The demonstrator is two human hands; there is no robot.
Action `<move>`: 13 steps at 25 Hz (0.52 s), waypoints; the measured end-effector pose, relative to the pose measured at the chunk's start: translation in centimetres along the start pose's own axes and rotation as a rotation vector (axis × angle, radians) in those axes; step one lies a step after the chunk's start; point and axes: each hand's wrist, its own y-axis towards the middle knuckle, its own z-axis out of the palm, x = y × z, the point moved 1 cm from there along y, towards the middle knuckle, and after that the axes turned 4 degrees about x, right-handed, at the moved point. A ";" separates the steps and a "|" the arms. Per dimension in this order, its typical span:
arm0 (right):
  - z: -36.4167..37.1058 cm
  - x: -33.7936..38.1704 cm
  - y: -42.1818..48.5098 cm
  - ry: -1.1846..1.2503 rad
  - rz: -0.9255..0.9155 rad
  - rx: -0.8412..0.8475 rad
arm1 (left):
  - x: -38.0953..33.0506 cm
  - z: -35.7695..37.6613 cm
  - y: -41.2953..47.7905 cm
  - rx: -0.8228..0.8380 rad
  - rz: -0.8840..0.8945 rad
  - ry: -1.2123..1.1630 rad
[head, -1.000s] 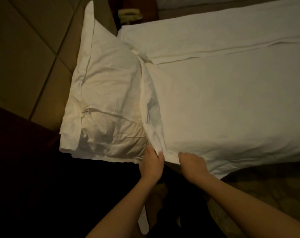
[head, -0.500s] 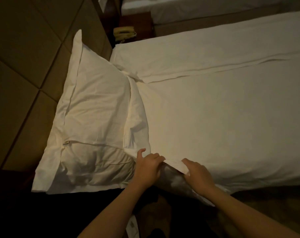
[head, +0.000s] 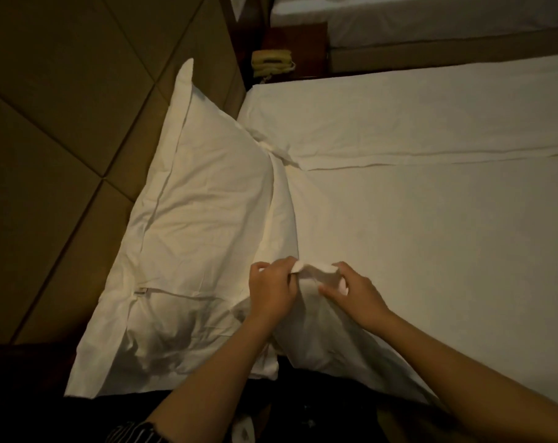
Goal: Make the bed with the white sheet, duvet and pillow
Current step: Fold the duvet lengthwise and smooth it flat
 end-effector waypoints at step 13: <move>-8.5 14.7 19.0 -0.397 -0.157 -0.280 | 7.1 -3.0 22.0 -0.131 -0.313 -0.153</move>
